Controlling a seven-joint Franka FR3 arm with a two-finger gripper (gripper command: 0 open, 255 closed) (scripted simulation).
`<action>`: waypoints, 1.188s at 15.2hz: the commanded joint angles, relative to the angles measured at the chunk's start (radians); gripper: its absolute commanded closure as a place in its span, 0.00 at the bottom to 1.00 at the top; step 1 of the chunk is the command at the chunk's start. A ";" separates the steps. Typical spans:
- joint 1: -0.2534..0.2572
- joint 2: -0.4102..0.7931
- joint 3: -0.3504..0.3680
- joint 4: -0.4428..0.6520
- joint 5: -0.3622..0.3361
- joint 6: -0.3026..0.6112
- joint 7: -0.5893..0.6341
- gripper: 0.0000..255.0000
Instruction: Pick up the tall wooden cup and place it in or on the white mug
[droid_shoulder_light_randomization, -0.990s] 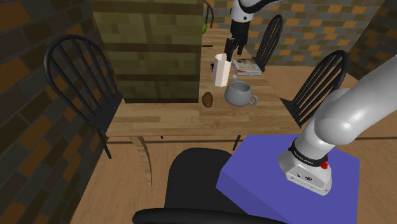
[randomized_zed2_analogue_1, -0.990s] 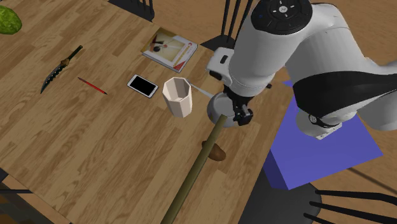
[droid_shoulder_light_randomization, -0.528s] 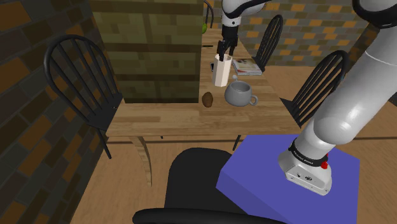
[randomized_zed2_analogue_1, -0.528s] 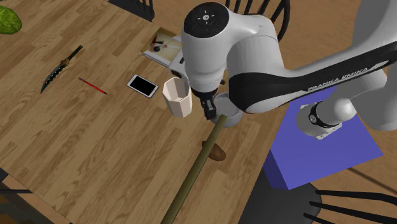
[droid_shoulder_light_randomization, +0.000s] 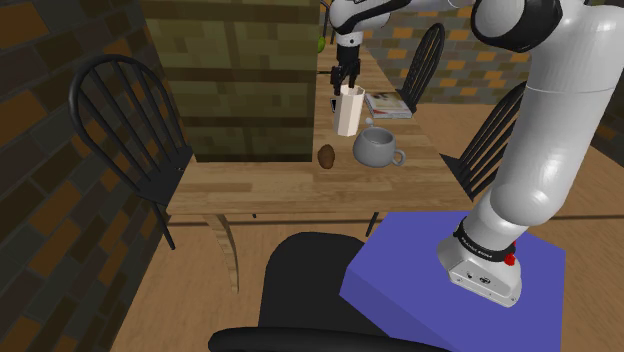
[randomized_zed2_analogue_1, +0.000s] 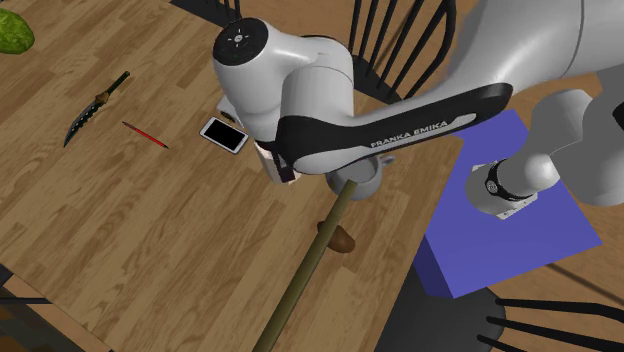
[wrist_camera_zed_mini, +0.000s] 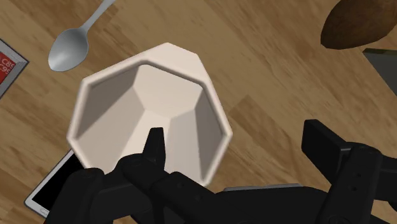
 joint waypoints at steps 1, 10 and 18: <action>-0.006 0.024 -0.001 0.004 0.006 0.018 -0.009 0.00; -0.007 0.041 0.001 -0.048 0.011 0.087 -0.013 0.00; -0.007 0.042 0.001 -0.048 0.011 0.087 -0.013 1.00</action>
